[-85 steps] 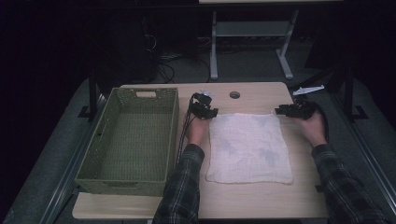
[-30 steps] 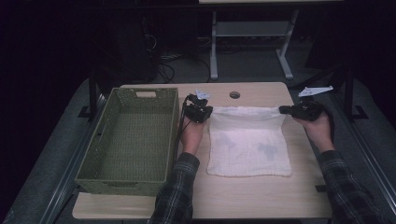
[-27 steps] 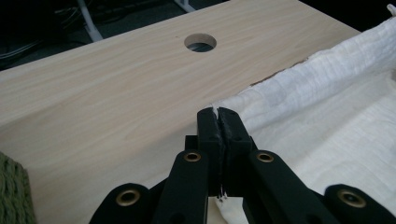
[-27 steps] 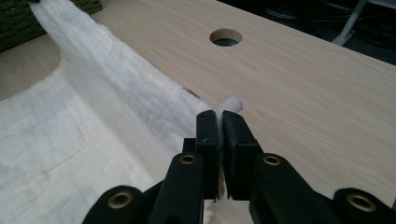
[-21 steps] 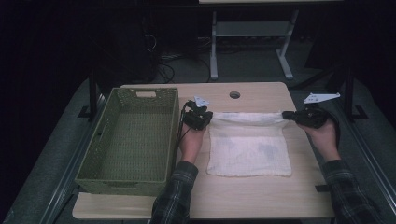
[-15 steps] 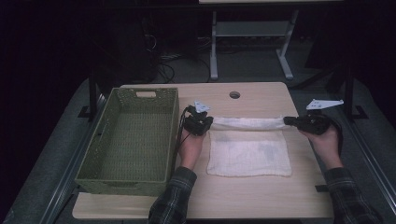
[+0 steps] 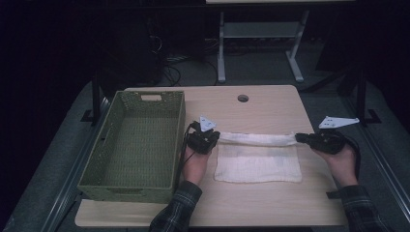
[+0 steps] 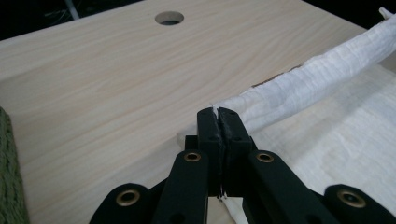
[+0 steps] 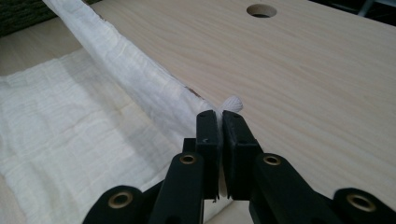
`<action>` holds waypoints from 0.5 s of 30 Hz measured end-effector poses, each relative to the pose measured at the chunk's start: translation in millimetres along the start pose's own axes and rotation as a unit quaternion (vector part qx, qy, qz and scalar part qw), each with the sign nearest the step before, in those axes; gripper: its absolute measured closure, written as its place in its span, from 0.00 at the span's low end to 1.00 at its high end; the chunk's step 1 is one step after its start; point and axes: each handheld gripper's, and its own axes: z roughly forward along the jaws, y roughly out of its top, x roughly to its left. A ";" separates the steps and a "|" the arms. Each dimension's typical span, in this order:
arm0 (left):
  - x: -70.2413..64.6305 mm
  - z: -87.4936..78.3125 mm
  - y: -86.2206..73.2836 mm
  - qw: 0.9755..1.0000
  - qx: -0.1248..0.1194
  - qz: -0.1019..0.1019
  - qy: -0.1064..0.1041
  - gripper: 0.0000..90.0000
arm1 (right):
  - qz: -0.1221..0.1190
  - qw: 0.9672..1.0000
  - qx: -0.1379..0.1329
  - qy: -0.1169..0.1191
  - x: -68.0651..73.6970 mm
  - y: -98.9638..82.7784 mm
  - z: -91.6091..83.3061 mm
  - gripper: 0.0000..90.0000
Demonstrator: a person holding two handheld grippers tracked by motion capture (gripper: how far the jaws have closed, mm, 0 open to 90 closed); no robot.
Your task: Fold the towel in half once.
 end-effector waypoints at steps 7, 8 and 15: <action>-7.9 -7.7 -9.2 1.000 0.005 0.002 -0.008 0.98 | 0.007 1.000 -0.003 0.009 10.8 -10.7 -7.8 0.95; -9.5 -9.9 -9.9 1.000 0.006 0.006 -0.007 0.98 | 0.008 1.000 -0.003 0.010 12.2 -12.2 -9.3 0.95; -16.8 -18.2 -15.9 1.000 0.002 0.002 -0.020 0.98 | 0.002 1.000 -0.002 0.015 25.4 -21.5 -16.4 0.95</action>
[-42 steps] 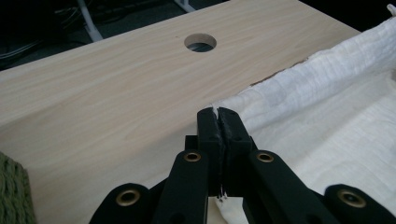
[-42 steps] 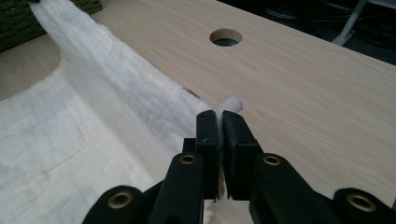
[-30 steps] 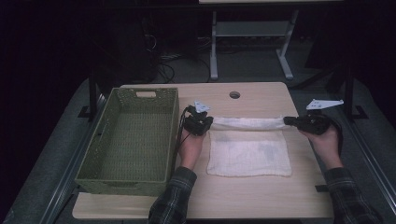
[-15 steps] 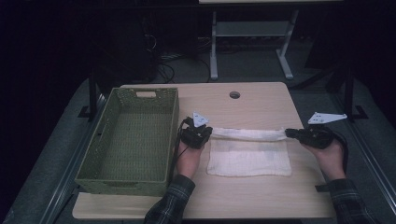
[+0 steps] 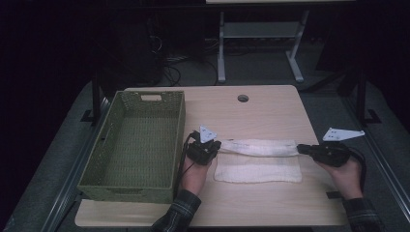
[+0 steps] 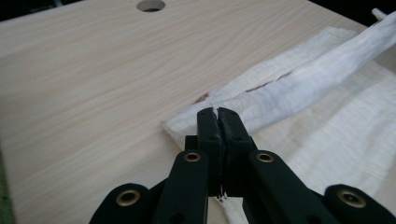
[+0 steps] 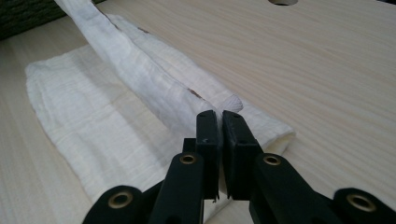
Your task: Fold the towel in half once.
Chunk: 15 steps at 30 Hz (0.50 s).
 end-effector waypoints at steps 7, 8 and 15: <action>-5.2 -6.8 -4.8 1.000 0.001 0.007 0.000 0.98 | -0.005 1.000 0.003 0.004 9.5 -7.4 -6.4 0.95; -6.5 -8.3 -5.5 1.000 0.002 0.008 -0.001 0.98 | -0.006 1.000 0.003 0.004 10.6 -8.8 -7.9 0.95; -13.5 -9.6 -17.6 1.000 0.026 0.016 0.000 0.98 | -0.002 1.000 0.009 0.014 16.7 -18.5 -11.3 0.95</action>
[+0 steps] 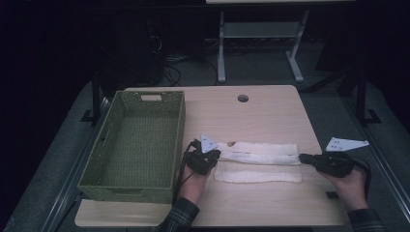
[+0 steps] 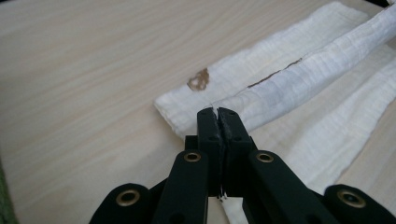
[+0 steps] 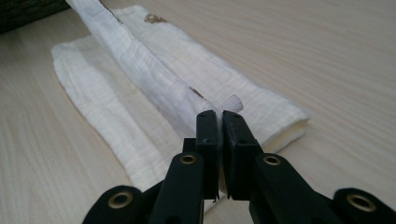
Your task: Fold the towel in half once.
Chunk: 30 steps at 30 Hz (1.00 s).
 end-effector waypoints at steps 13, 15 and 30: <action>-6.0 4.6 -18.7 0.999 0.047 0.004 -0.005 0.98 | -0.002 0.999 0.033 0.012 9.1 -16.1 6.2 0.95; -7.8 4.9 -21.6 0.999 0.052 0.003 -0.012 0.97 | 0.000 0.999 0.037 0.014 9.9 -17.1 7.3 0.92; -5.0 -0.7 -9.6 0.999 0.020 0.022 -0.030 0.85 | 0.001 1.000 0.010 0.018 6.4 -13.3 -1.8 0.84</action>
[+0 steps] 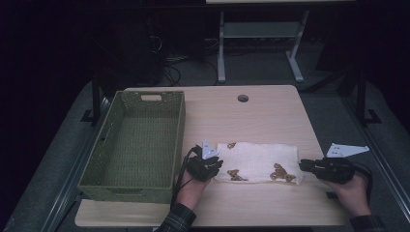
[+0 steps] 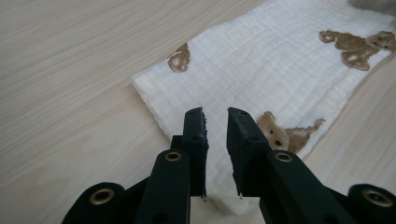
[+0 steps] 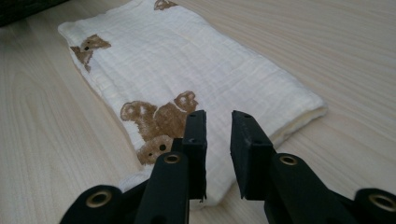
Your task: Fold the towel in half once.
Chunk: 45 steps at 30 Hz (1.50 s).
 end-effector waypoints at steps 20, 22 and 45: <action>34.1 50.3 32.0 0.999 0.006 -0.027 0.017 0.67 | -0.001 0.999 0.002 -0.042 -42.3 25.9 27.3 0.76; 36.0 55.3 35.1 1.000 0.007 -0.019 0.021 0.67 | 0.002 0.999 0.007 -0.047 -51.0 28.0 33.0 0.76; 62.4 84.5 31.5 0.998 0.034 -0.037 0.039 0.65 | 0.017 0.997 0.059 -0.046 -65.7 26.8 65.8 0.87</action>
